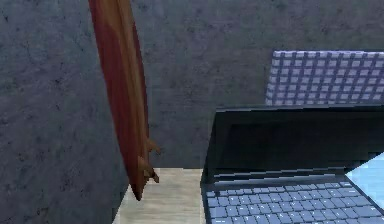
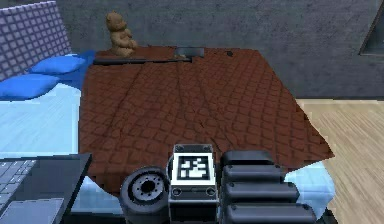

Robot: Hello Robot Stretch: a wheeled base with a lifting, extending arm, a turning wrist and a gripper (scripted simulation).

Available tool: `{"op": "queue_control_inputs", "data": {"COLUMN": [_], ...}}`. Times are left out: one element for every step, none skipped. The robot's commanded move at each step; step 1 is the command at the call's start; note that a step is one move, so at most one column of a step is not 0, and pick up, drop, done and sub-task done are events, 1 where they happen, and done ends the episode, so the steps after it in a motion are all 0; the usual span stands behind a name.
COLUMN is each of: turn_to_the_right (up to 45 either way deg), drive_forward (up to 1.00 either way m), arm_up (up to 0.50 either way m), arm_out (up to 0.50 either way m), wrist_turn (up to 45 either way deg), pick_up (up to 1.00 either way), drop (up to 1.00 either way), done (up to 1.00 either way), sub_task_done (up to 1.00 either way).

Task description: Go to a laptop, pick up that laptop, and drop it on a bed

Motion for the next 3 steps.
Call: {"op": "queue_control_inputs", "data": {"turn_to_the_right": [6.0, 0.0, 45.0], "drive_forward": [0.00, 0.55, 0.00], "arm_up": [0.00, 0.00, 0.00], "arm_out": [0.00, 0.00, 0.00], "wrist_turn": [0.0, 0.0, 0.0], "pick_up": [0.00, 0.00, 0.00], "drop": [0.00, 0.00, 0.00], "done": [0.00, 0.00, 0.00], "sub_task_done": [0.00, 0.00, 0.00]}}
